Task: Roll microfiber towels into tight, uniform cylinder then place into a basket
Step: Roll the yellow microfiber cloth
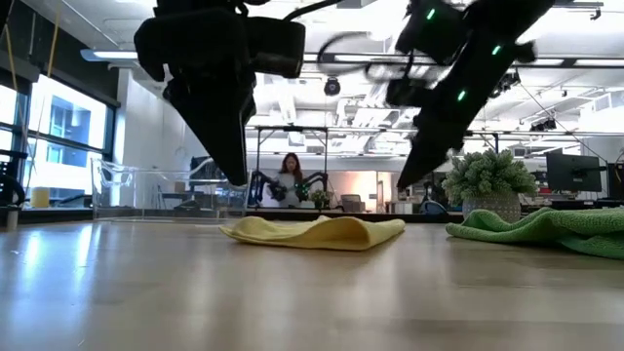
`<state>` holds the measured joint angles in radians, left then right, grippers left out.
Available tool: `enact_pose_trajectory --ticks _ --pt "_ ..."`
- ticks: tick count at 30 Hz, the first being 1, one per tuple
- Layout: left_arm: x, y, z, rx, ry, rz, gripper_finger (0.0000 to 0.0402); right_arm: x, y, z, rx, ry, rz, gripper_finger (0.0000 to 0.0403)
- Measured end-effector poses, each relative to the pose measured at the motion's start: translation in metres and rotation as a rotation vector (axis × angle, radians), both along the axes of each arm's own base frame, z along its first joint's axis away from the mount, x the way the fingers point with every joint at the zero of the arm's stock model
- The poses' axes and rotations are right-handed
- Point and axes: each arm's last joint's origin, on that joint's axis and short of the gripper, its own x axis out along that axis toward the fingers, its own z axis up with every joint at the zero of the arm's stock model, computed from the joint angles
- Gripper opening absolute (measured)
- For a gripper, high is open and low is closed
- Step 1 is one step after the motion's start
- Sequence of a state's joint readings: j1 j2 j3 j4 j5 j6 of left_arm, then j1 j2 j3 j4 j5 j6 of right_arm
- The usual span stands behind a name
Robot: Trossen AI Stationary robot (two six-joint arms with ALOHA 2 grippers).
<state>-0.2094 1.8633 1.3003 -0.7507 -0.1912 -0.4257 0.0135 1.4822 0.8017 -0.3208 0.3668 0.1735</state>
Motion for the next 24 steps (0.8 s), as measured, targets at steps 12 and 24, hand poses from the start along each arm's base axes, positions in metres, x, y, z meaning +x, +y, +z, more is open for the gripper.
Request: enact_pose_trajectory --ticks 12,24 --pt "-0.032 0.013 0.010 0.094 0.062 -0.089 0.0101 -0.020 0.040 0.037 0.093 -0.152 0.046 0.0128" --pt "-0.072 0.045 0.018 0.186 -0.277 -0.086 0.0101 -0.021 0.052 0.024 0.075 -0.060 0.100 0.0128"
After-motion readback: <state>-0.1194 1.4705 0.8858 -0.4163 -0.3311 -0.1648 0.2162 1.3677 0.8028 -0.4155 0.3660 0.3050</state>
